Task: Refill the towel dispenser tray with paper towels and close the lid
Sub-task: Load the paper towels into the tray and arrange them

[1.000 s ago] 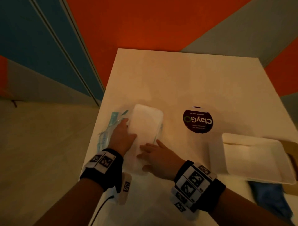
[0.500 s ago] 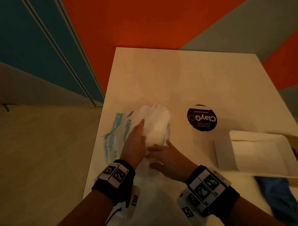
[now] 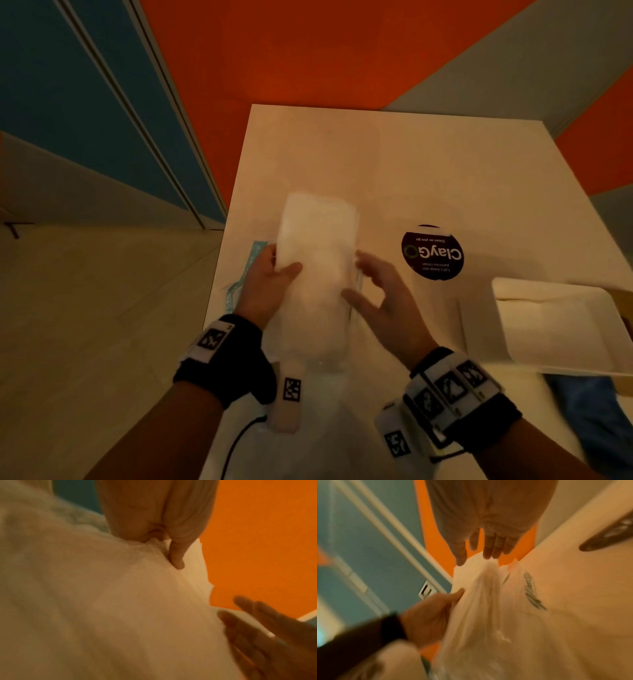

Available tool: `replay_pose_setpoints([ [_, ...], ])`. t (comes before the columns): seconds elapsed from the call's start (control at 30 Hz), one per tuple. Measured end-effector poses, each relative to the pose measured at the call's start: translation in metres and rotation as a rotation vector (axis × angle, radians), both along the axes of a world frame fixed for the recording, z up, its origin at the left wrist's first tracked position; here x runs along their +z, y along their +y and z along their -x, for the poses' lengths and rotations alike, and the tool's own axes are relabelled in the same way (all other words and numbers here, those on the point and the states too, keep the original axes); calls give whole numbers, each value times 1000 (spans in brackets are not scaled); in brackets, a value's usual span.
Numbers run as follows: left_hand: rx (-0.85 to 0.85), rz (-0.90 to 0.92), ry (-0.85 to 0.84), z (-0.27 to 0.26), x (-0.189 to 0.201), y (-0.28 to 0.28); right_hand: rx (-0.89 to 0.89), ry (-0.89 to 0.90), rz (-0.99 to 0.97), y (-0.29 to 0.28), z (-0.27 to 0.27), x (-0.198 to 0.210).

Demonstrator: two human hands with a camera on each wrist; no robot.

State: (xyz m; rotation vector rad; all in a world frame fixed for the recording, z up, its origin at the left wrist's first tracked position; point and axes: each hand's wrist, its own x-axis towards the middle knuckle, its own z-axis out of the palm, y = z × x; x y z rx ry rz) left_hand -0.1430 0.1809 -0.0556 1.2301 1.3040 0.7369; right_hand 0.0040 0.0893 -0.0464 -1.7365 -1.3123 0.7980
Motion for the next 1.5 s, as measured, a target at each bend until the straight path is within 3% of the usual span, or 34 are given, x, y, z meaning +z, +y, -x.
replay_pose_setpoints([
  [0.07,-15,54,-123,6,6,-2,-182,352,104,12,-4,7],
  [0.13,-60,106,-221,6,11,-7,-250,730,171,26,-2,10],
  [0.2,-101,118,-279,2,15,-11,-245,882,145,36,8,13],
  [0.53,-143,135,-314,2,21,-16,-298,899,37,37,21,22],
  [0.73,-220,379,-565,12,16,-11,-89,1020,148,26,8,12],
  [0.87,-232,477,-600,11,10,-2,-21,1122,181,22,12,7],
  [0.97,-218,386,-526,4,12,-3,-92,1124,121,25,13,9],
  [1.13,-146,168,-336,-5,13,-7,-170,953,-2,25,14,12],
  [1.37,-235,232,-403,2,27,7,-50,973,-61,31,17,26],
  [1.43,-160,208,-410,2,28,7,-39,953,-28,35,16,29],
  [1.5,-49,236,-521,5,28,8,6,965,46,34,9,30],
])
